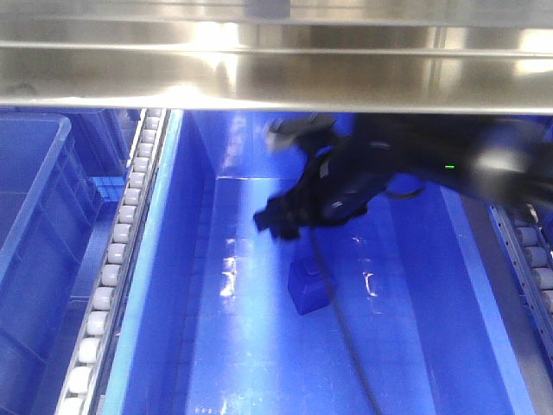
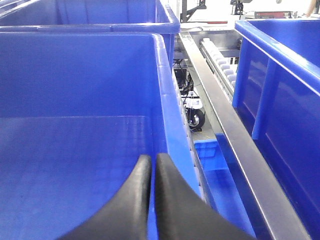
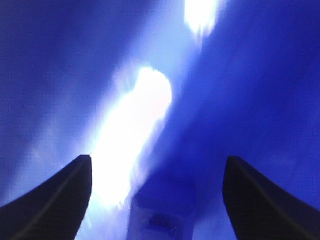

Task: Pour parts from conveyor to right shelf
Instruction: 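Open the right gripper to release the block into the bin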

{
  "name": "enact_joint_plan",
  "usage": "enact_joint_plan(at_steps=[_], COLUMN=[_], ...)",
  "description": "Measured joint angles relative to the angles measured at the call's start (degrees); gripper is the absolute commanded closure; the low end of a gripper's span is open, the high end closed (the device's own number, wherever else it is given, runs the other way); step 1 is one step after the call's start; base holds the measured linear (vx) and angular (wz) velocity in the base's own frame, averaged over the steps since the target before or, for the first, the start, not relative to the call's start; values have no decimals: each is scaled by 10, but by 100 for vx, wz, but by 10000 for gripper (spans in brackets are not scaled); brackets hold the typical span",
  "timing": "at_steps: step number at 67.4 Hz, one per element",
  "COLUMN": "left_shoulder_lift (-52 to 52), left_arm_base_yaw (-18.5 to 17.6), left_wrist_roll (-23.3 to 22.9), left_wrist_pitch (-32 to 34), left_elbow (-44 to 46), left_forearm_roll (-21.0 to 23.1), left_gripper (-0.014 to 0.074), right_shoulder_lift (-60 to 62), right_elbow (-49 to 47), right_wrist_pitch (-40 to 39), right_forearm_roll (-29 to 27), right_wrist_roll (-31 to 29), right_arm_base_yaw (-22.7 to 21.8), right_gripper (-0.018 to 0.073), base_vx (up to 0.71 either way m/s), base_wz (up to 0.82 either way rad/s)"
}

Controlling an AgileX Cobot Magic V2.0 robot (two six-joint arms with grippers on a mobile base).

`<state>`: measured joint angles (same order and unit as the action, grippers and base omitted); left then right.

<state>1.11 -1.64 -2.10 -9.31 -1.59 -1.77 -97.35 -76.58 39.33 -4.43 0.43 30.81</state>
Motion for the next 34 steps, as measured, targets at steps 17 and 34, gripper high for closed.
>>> enact_joint_plan(at_steps=[17,34], left_shoulder_lift=[0,0], left_arm_base_yaw=[0,0], left_wrist_roll=[0,0], left_wrist_pitch=[0,0], left_elbow=[0,0], left_forearm_roll=[0,0], left_gripper=[603,603], right_shoulder_lift=[129,280], right_elbow=[157,323], right_wrist_pitch=[-166,-290], right_forearm_roll=[0,0], right_wrist_roll=[-4,-28], right_arm_base_yaw=[0,0], right_gripper=[43,71], base_vx=[0,0], base_wz=[0,0])
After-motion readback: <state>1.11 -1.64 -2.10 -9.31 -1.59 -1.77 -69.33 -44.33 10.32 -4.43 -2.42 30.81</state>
